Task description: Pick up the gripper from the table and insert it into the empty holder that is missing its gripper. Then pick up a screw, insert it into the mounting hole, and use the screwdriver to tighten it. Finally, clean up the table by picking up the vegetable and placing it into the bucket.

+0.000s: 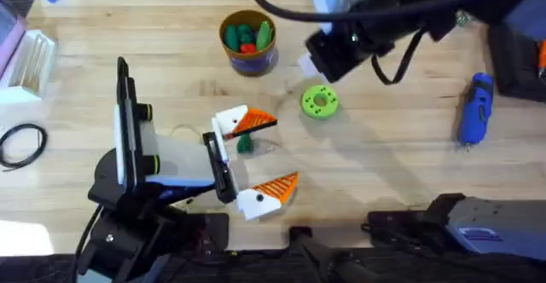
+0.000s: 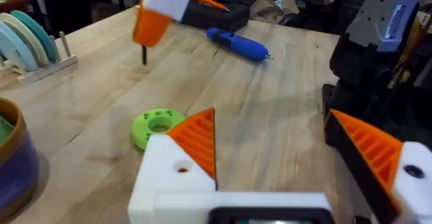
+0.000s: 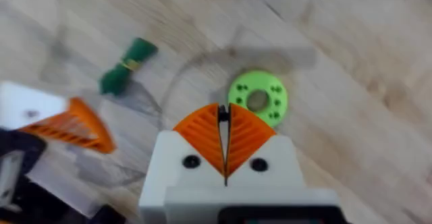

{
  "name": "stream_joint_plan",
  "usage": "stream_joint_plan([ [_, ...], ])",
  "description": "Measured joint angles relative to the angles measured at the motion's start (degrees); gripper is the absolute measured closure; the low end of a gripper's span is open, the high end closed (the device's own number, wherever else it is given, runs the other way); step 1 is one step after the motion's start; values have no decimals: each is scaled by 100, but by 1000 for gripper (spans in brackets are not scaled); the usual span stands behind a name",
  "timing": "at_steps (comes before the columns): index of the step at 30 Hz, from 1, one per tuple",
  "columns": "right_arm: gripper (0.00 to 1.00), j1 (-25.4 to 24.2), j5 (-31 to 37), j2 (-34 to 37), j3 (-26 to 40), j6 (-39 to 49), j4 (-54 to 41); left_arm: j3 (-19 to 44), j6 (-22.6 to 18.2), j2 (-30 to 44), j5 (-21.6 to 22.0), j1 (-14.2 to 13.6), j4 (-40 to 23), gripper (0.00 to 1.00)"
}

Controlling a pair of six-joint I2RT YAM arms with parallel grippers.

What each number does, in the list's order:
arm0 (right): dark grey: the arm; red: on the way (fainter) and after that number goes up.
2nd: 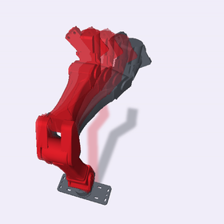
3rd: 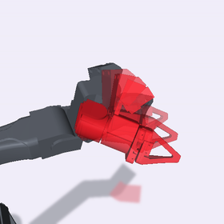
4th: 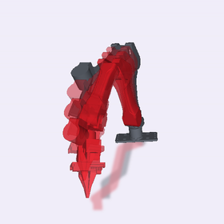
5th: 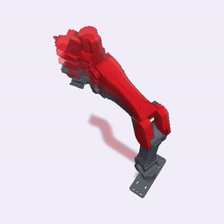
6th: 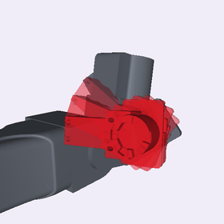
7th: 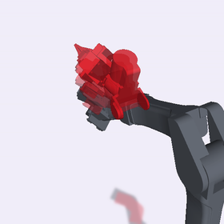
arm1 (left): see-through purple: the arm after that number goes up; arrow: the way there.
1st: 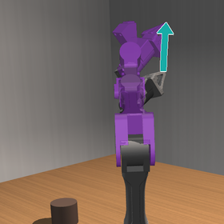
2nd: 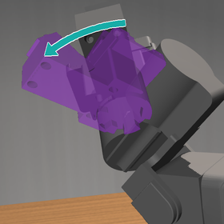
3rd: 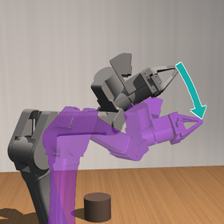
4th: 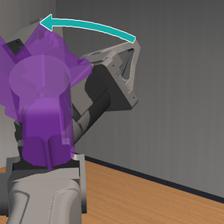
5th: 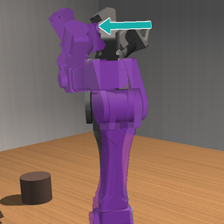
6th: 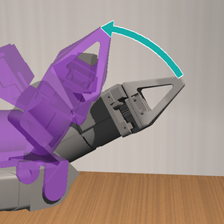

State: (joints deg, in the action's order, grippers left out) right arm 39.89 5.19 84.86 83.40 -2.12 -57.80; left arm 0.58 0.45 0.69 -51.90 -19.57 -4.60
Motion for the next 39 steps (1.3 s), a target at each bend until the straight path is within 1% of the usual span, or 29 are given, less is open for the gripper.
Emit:
stream_joint_plan([
  [3, 994, 418, -2, -27, 400, 128, -17, 0, 0, 0, 0, 0, 0, 15],
  [5, 994, 758, -2, -65, 521, 230, -14, 0, 0, 0, 0, 0, 0, 15],
  [11, 994, 1712, -7, -98, 570, 407, -5, 0, 0, -2, 0, 0, 0, 14],
  [13, 994, 1959, -7, -98, 570, 404, 75, 0, 0, -2, 0, 0, 0, 14],
  [16, 994, 2199, -5, -98, 570, 382, 288, 0, 0, 0, 0, 0, 0, 14],
  [21, 994, 2355, -4, -94, 570, 331, 492, 0, 0, 0, 0, 0, 0, 15],
  [26, 994, 2360, -14, 43, 570, 225, 490, 0, 0, -2, 0, 0, 0, 14],
  [32, 994, 2360, -334, 210, 570, 191, 418, 0, 0, 0, 0, 0, 0, 15],
  [39, 994, 2360, -320, 210, 570, 190, 317, 0, 0, 0, 0, 0, 0, 15],
])
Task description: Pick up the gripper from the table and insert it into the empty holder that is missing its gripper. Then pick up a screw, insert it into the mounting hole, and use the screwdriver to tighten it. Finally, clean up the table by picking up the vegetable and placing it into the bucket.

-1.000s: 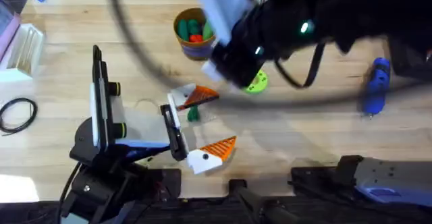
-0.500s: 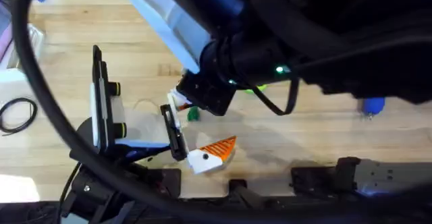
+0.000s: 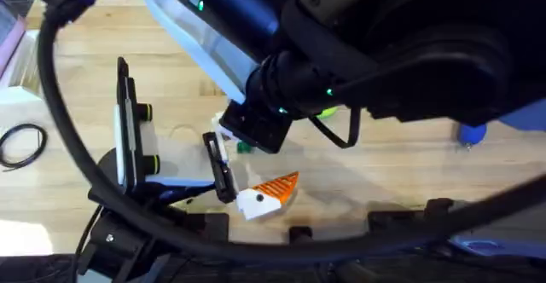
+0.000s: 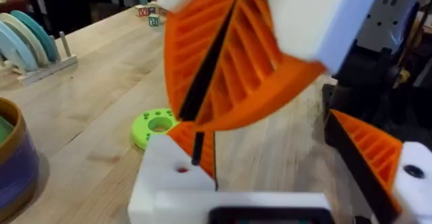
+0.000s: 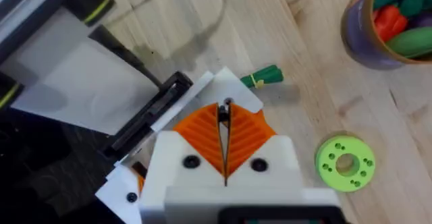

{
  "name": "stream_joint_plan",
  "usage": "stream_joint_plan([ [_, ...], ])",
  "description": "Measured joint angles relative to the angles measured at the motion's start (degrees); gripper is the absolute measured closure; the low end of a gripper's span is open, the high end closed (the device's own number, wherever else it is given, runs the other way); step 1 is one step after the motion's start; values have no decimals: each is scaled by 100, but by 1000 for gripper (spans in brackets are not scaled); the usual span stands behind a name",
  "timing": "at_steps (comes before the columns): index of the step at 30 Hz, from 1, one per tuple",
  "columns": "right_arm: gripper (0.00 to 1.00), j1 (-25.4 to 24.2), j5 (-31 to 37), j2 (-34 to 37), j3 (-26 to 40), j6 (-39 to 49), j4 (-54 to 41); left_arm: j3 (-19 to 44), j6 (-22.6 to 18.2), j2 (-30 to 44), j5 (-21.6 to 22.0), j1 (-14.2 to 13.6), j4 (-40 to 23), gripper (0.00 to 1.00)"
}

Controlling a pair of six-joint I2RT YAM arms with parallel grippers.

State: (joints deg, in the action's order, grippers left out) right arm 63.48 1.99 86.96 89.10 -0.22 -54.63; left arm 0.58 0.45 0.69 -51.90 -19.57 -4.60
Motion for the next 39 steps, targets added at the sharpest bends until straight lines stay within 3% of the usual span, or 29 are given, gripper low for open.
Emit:
stream_joint_plan([
  [39, 995, -1, 184, 214, 34, -106, 40, 0, 28, 0, -68, 0, -15, 15],
])
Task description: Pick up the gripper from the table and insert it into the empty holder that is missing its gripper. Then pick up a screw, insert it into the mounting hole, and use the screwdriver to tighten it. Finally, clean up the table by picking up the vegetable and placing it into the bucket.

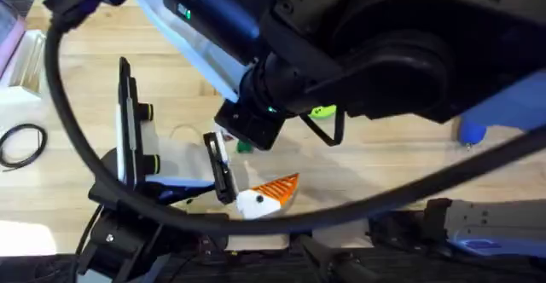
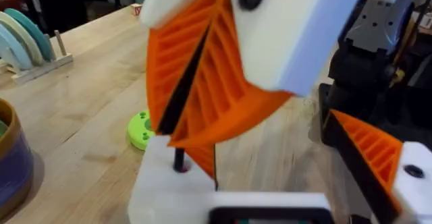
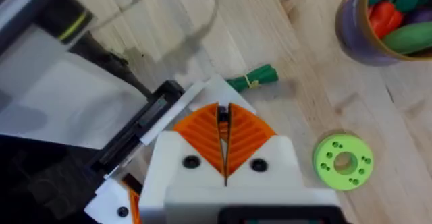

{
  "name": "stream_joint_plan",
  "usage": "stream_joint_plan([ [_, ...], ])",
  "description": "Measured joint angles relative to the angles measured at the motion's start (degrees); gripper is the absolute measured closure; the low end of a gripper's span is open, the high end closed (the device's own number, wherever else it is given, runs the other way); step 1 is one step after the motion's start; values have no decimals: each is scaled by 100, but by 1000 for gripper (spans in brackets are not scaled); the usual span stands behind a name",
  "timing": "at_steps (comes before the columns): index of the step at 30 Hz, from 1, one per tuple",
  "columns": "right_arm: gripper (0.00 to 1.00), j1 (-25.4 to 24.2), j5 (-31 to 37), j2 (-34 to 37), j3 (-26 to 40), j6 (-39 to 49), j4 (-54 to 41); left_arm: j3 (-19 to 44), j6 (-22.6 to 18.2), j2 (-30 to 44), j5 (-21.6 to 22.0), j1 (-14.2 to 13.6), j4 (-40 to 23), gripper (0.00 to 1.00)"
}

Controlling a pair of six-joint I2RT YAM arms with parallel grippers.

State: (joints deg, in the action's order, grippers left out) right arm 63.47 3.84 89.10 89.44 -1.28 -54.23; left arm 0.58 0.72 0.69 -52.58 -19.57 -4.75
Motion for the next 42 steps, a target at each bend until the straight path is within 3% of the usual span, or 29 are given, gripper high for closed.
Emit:
stream_joint_plan([
  [42, 995, -38, -11, 111, 84, -352, -281, 0, 108, 0, -186, -17, -20, 15],
])
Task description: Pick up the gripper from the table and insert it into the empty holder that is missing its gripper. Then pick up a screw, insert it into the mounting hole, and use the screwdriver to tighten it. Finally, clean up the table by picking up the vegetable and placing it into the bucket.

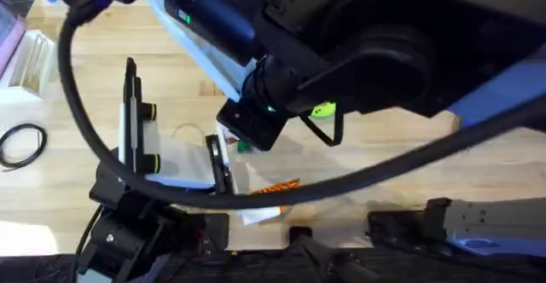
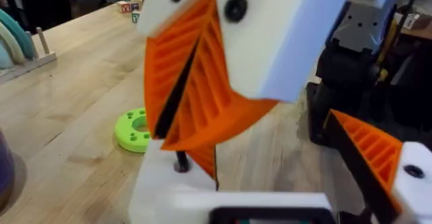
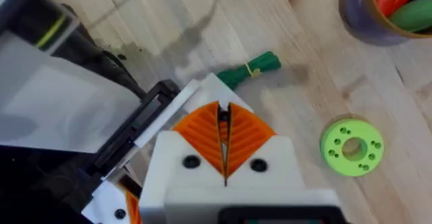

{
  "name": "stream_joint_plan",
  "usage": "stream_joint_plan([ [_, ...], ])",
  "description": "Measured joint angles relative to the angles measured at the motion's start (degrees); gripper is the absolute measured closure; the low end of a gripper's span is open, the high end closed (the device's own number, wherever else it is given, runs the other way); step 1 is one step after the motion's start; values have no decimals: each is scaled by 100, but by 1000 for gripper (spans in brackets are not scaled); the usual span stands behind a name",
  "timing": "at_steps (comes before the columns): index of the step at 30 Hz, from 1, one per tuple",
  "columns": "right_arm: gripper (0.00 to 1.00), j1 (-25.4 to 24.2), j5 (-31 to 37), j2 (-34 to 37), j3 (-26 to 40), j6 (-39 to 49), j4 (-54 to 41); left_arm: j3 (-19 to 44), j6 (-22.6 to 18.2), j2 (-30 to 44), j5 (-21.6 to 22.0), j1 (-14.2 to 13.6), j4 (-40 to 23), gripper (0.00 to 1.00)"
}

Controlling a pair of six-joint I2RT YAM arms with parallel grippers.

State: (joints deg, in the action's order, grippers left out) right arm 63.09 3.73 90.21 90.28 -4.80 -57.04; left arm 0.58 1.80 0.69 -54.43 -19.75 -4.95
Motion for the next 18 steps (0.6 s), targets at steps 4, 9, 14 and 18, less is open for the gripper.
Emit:
stream_joint_plan([
  [4, 995, 0, -2, 0, 0, -27, -7, -2, 0, 0, 5, 2, 0, 15],
  [9, 995, 0, -14, 0, 0, -72, -7, -2, 0, 0, 9, 2, 0, 15],
  [14, 995, -17, -98, 2, 0, -81, -11, -2, 0, 0, 9, 2, 0, 14],
  [18, 995, -17, -122, 2, 0, -83, -35, -2, 0, 0, 9, 2, 0, 14],
])
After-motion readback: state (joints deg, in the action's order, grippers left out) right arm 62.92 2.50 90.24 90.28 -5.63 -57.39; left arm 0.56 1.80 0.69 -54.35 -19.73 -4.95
